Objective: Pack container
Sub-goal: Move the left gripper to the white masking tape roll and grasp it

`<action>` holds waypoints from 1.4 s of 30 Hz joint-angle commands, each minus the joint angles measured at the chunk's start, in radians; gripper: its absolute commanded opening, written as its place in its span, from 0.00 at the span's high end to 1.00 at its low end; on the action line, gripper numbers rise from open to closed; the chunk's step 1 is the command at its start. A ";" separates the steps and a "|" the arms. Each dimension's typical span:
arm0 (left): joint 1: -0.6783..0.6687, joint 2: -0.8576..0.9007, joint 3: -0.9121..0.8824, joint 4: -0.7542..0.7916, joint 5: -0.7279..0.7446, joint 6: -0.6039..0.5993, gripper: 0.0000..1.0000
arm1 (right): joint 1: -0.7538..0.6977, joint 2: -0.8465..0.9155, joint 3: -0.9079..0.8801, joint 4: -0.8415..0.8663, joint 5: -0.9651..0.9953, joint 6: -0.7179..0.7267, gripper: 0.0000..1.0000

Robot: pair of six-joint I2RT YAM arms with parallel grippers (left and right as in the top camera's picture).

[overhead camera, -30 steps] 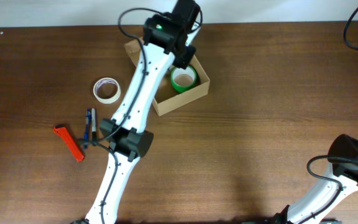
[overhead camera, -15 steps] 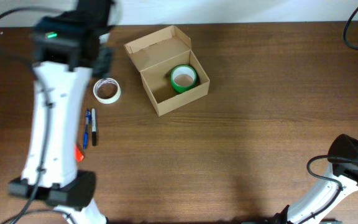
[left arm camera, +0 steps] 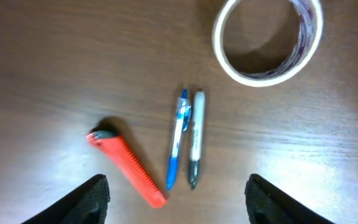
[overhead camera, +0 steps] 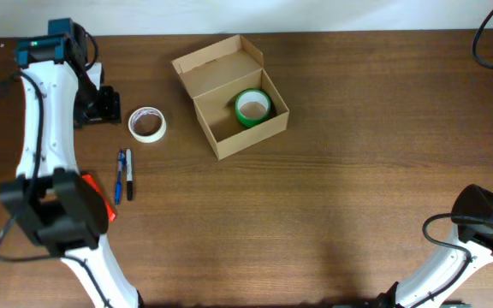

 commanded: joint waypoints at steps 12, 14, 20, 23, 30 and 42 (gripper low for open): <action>-0.014 0.241 -0.003 0.117 0.148 -0.021 0.41 | -0.001 -0.012 0.005 0.003 -0.008 0.004 0.01; -0.015 0.242 -0.003 0.144 0.174 -0.021 0.43 | -0.001 -0.012 0.005 0.003 -0.008 0.004 0.01; -0.021 0.243 -0.003 0.241 0.193 -0.021 0.44 | -0.001 -0.012 0.005 0.003 -0.008 0.004 0.01; -0.021 0.243 -0.003 0.286 0.193 -0.022 0.45 | -0.001 -0.012 0.005 0.003 -0.008 0.004 0.01; -0.021 0.255 -0.003 0.328 0.193 -0.026 0.51 | -0.001 -0.012 0.005 0.003 -0.008 0.004 0.01; -0.021 0.315 -0.003 0.319 0.192 -0.025 0.53 | -0.001 -0.012 0.005 0.003 -0.008 0.004 0.01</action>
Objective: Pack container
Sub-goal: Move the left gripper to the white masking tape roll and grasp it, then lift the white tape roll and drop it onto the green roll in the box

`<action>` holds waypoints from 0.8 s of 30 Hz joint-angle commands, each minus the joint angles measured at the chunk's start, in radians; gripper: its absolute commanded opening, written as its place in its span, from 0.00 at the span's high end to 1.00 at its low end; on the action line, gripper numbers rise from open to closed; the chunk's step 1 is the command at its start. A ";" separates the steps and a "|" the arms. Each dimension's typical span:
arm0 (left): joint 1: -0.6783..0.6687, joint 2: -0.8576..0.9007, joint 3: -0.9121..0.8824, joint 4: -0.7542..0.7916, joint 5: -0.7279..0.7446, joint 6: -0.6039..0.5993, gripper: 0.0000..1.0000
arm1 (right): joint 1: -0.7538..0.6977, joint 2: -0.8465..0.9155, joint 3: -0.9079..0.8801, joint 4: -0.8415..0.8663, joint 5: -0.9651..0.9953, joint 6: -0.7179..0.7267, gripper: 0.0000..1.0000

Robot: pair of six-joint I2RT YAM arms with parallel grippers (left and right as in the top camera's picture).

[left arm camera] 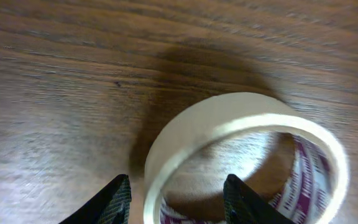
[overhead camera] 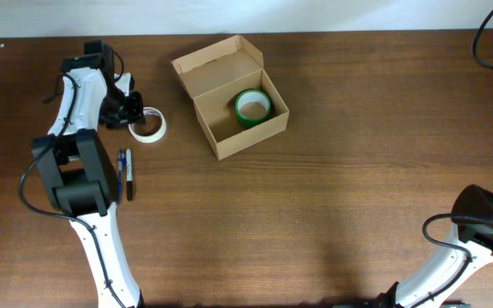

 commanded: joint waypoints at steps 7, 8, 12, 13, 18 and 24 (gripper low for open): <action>0.000 0.023 0.003 -0.001 -0.032 -0.010 0.60 | -0.001 -0.012 0.005 0.003 -0.008 0.005 0.01; 0.000 0.025 0.003 -0.001 -0.032 -0.010 0.66 | -0.001 -0.012 0.005 0.003 -0.008 0.005 0.01; 0.000 0.026 0.003 -0.012 -0.032 -0.010 0.98 | -0.001 -0.012 0.005 0.003 -0.008 0.005 0.01; 0.000 0.026 0.004 -0.017 -0.031 -0.010 0.98 | -0.001 -0.012 0.005 0.003 -0.008 0.005 0.01; -0.005 0.025 0.071 -0.105 -0.019 -0.009 0.98 | -0.001 -0.012 0.005 0.003 -0.008 0.005 0.01; -0.008 0.021 0.475 -0.300 -0.019 -0.030 0.99 | -0.001 -0.012 0.005 0.003 -0.008 0.005 0.01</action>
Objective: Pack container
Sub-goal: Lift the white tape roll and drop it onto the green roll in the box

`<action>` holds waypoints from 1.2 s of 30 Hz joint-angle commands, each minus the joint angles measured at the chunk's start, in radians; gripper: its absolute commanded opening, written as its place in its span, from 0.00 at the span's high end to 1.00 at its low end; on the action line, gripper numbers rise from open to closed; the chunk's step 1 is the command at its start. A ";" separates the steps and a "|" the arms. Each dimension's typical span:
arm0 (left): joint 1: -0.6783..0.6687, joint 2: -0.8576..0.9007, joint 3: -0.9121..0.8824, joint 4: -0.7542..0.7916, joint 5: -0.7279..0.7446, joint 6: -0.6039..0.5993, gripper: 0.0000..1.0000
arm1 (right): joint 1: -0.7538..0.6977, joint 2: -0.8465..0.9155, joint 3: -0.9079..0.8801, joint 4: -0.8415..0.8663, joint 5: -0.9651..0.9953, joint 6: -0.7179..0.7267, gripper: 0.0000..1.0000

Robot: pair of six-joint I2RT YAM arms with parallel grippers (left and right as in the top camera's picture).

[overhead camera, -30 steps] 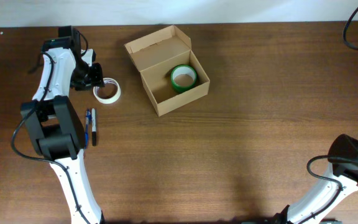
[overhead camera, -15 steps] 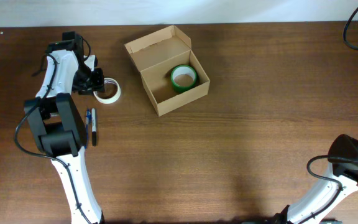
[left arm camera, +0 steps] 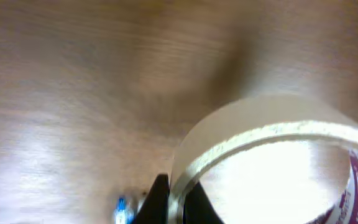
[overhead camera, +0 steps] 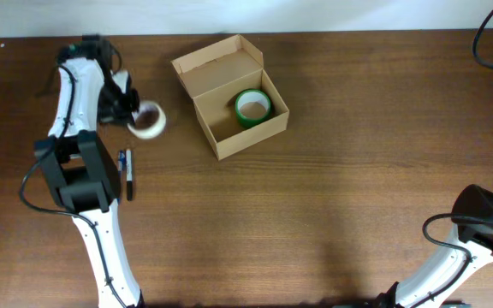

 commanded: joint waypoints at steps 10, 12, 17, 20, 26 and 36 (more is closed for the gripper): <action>-0.102 -0.026 0.846 -0.238 0.164 0.044 0.98 | -0.001 -0.012 0.005 0.003 -0.008 0.004 0.01; -0.160 -0.047 0.839 -0.259 0.135 0.078 0.98 | -0.001 -0.012 0.005 0.003 -0.008 0.004 0.01; -0.338 -0.056 0.839 -0.279 0.040 0.124 0.99 | -0.001 -0.012 0.005 0.003 -0.008 0.004 0.01; -0.458 -0.056 0.821 -0.267 -0.115 0.139 0.98 | -0.001 -0.012 0.005 0.003 -0.008 0.004 0.01; -0.555 -0.055 0.716 -0.219 -0.294 0.169 0.98 | -0.001 -0.012 0.005 0.003 -0.008 0.004 0.01; -0.562 -0.054 0.400 -0.125 -0.281 0.179 0.98 | -0.001 -0.012 0.005 0.003 -0.008 0.004 0.01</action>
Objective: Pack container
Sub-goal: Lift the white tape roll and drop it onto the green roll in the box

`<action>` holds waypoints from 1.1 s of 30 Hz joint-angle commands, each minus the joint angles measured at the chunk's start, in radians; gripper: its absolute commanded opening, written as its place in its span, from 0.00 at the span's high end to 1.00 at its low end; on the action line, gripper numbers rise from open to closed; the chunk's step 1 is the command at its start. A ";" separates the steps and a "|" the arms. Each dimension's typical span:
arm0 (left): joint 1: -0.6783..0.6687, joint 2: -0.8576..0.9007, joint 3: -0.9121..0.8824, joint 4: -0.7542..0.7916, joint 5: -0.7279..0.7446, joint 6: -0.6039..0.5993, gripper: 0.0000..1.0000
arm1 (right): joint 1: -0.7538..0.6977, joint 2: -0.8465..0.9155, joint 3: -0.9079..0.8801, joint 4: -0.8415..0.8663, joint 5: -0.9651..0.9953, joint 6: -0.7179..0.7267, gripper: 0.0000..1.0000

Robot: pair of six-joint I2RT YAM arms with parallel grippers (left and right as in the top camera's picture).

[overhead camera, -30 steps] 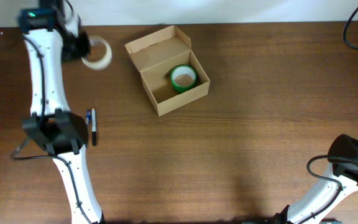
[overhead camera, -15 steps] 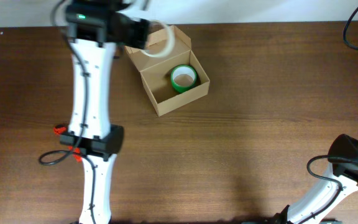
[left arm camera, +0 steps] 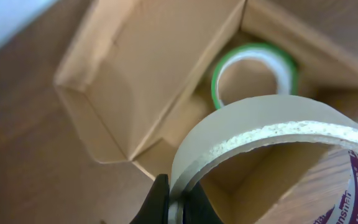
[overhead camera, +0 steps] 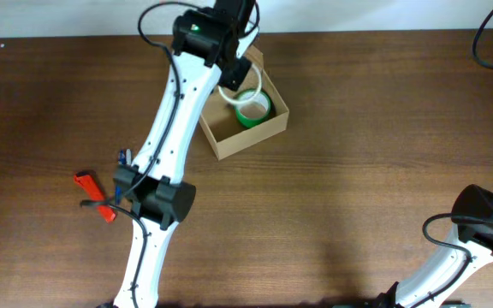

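Note:
The open cardboard box (overhead camera: 255,135) stands at the table's back middle, with a green tape roll (overhead camera: 252,107) lying flat inside. My left gripper (overhead camera: 233,75) hangs over the box's left part, shut on the rim of a white tape roll (overhead camera: 228,92). In the left wrist view the black fingers (left arm camera: 160,202) pinch the white tape roll (left arm camera: 272,124) on edge, above the box's flap (left arm camera: 160,68) and the green roll (left arm camera: 253,68). My right gripper is out of view.
A red utility knife (overhead camera: 95,195) lies at the left front. Two pens (overhead camera: 122,157) lie near it, mostly hidden by my left arm. The right arm's base (overhead camera: 479,224) stands at the right front edge.
My left gripper, shut on the white tape roll, has gone from the table's left side to above the open box. The red knife shows again.
My left gripper was open above the knife and pens, the white roll flat on the table. It then stood open astride the roll's rim. After that it was shut on the roll and held it off the table, and now over the box.

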 commanded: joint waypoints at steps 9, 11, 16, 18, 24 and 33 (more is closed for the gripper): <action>0.005 0.016 -0.132 0.100 0.103 0.013 0.98 | -0.001 -0.012 0.005 0.003 -0.008 0.005 0.01; 0.005 0.030 -0.132 0.108 0.106 0.004 0.98 | -0.001 -0.012 0.005 0.003 -0.008 0.005 0.01; 0.005 0.084 -0.132 0.138 0.114 0.004 0.99 | -0.001 -0.012 0.005 0.003 -0.008 0.005 0.01; 0.005 0.101 -0.132 0.152 0.123 0.004 0.98 | -0.001 -0.012 0.005 0.003 -0.008 0.005 0.01; 0.005 0.144 -0.132 0.180 0.130 0.001 0.98 | -0.001 -0.012 0.005 0.003 -0.008 0.005 0.01; 0.006 0.203 -0.132 0.224 0.136 0.001 0.99 | -0.001 -0.012 0.005 0.003 -0.008 0.005 0.01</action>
